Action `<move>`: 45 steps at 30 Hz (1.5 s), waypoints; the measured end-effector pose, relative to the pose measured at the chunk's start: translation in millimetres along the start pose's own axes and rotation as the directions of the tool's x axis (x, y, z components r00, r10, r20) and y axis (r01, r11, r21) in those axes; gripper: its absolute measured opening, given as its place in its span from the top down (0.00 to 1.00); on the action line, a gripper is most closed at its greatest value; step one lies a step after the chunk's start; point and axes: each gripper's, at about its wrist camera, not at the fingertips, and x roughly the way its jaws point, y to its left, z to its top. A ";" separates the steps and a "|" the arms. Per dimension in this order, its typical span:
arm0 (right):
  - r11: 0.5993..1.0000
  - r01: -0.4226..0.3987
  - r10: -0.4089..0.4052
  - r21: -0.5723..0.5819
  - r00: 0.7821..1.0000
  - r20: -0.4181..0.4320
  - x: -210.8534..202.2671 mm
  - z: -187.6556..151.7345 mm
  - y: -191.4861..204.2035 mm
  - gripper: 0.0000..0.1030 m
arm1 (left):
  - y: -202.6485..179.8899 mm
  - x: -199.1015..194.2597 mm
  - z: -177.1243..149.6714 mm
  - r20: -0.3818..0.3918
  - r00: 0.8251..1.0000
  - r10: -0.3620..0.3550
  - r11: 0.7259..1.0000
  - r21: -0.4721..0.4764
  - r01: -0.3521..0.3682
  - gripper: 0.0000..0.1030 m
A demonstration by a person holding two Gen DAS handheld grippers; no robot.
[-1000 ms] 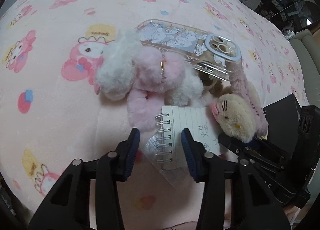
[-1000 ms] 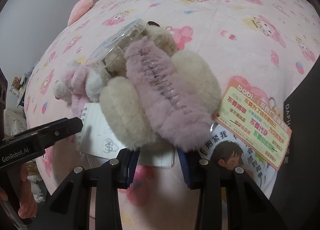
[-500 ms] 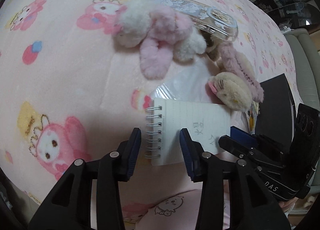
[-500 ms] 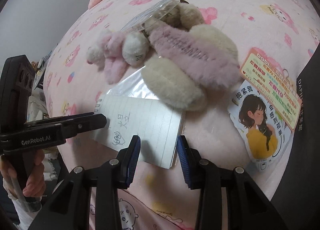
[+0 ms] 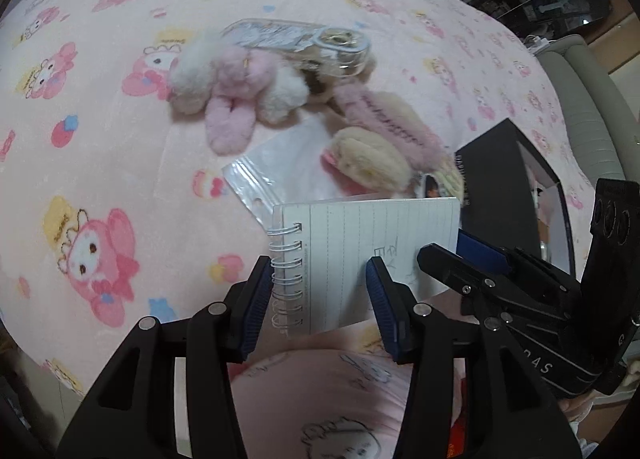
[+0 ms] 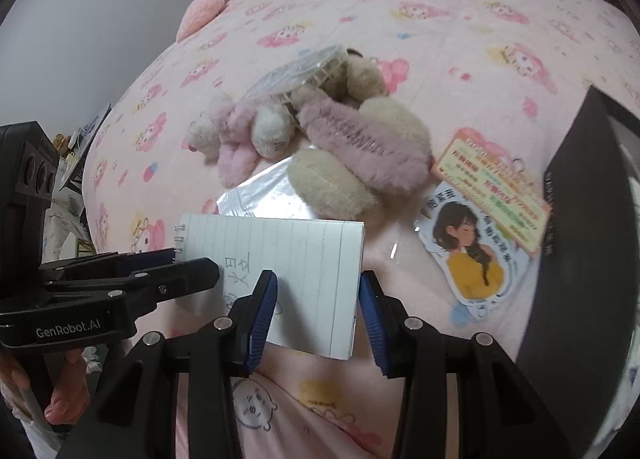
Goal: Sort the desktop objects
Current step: 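Grasp the spiral notepad with both grippers and lift it off the bed, then carry the notepad with both grippers over the black box and lower it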
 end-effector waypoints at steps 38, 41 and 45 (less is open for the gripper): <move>0.924 0.205 -0.254 0.322 0.960 0.117 -172.4 -98.7 -288.4 0.70 | -326.1 141.6 -29.3 -0.201 0.969 -0.144 0.930 0.307 0.201 0.57; 0.913 0.217 -0.275 0.344 0.953 0.130 -174.1 -103.1 -298.5 0.70 | -311.4 132.5 -20.3 -0.128 0.988 -0.085 0.953 0.280 0.118 0.57; 0.907 0.229 -0.292 0.353 0.946 0.137 -173.1 -100.1 -300.8 0.70 | -302.7 129.6 -13.7 -0.067 0.998 -0.016 0.966 0.258 0.033 0.59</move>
